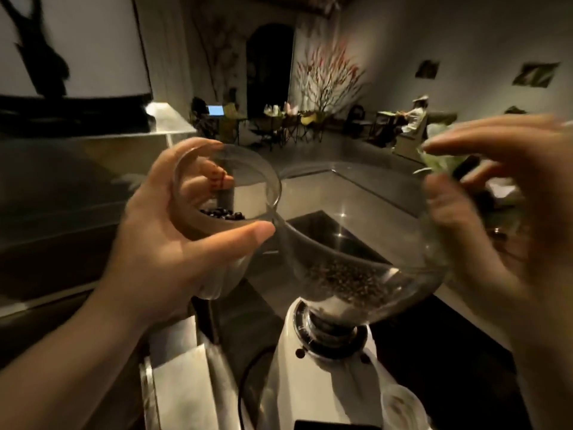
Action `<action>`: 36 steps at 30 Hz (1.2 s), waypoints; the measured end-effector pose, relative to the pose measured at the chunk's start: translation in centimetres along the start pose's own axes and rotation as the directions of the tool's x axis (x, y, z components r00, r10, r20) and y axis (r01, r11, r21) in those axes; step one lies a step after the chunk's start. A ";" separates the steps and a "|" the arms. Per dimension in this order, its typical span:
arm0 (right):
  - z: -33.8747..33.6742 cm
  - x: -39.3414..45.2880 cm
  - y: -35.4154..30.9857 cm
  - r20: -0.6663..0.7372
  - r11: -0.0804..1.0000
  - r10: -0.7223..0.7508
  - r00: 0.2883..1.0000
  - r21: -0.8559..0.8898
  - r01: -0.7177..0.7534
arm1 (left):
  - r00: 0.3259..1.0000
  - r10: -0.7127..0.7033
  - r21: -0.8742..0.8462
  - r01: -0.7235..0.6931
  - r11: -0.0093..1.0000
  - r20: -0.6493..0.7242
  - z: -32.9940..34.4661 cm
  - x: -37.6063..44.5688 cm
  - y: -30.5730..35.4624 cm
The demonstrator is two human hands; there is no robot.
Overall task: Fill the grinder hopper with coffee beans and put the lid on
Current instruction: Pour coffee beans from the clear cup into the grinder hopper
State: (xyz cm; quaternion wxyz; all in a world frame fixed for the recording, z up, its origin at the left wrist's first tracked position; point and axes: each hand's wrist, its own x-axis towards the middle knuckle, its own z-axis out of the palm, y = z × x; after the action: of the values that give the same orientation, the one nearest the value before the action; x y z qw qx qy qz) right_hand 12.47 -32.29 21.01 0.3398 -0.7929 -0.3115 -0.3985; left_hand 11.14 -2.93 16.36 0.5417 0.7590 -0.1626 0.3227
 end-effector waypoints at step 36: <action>0.8 0.8 1.9 0.308 0.887 0.461 0.832 -0.185 -0.423 | 0.797 0.251 0.641 -0.595 0.485 0.549 3.4 9.2 4.1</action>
State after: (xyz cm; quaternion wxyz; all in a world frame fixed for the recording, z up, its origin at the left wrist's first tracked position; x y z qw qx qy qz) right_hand 14.67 -32.57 20.81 0.3191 -0.9178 -0.1518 -0.1810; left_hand 16.55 -6.62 24.76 0.0071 0.8976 -0.2911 0.3310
